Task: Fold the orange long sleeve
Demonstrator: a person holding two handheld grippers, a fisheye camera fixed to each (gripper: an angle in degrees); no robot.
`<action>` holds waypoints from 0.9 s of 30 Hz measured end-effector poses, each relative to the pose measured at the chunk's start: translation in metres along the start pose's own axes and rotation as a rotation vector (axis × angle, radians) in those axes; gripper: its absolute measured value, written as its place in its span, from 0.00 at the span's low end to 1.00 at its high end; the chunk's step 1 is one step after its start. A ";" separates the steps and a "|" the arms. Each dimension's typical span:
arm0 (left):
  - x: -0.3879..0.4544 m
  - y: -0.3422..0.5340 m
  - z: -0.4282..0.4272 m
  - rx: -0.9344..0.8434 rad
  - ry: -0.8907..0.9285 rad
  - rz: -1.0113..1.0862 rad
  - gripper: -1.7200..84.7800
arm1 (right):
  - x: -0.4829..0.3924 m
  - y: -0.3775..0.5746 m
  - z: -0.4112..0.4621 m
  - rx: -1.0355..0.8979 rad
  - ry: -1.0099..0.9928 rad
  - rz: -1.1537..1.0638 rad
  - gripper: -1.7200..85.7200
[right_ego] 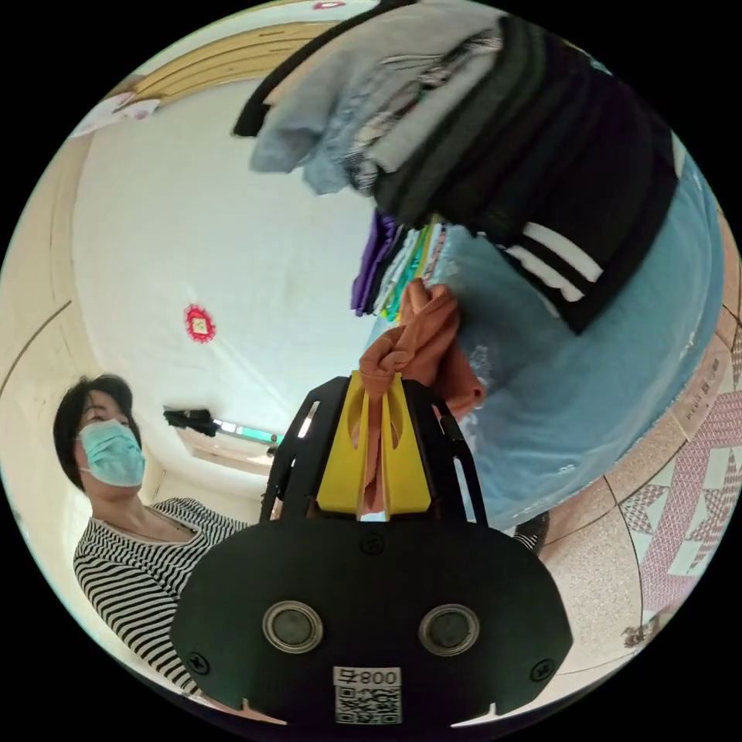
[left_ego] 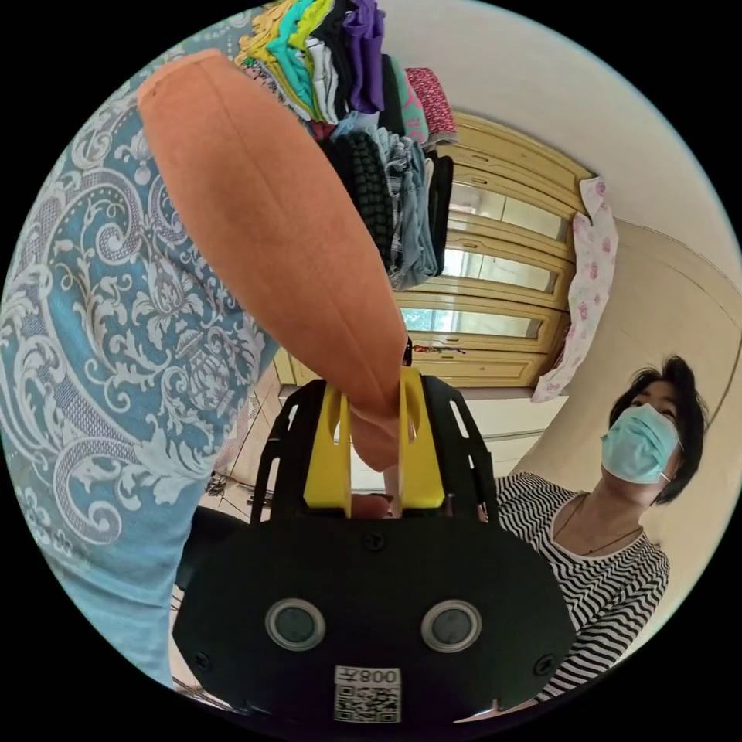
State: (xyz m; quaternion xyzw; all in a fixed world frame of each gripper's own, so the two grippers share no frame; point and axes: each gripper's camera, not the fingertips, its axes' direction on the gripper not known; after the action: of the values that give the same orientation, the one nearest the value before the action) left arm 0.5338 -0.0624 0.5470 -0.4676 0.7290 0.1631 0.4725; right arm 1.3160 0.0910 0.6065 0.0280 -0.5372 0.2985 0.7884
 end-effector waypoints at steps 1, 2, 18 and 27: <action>0.011 0.006 -0.017 0.008 0.004 0.019 0.14 | -0.009 -0.002 0.006 -0.014 -0.013 -0.015 0.05; 0.021 0.011 -0.035 0.024 -0.002 0.037 0.14 | -0.024 -0.007 0.020 -0.049 -0.036 -0.040 0.05; 0.202 -0.096 -0.302 0.365 -0.351 0.510 0.12 | -0.209 -0.235 0.342 -0.191 -0.241 -0.384 0.04; 0.078 -0.131 -0.396 0.482 -0.354 0.327 0.13 | -0.189 -0.300 0.506 -0.179 -0.120 -0.330 0.05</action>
State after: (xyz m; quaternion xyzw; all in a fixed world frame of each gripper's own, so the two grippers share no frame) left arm 0.4222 -0.4396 0.7057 -0.1836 0.7186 0.1383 0.6564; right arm 0.9996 -0.4229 0.7392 0.0632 -0.5956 0.1139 0.7926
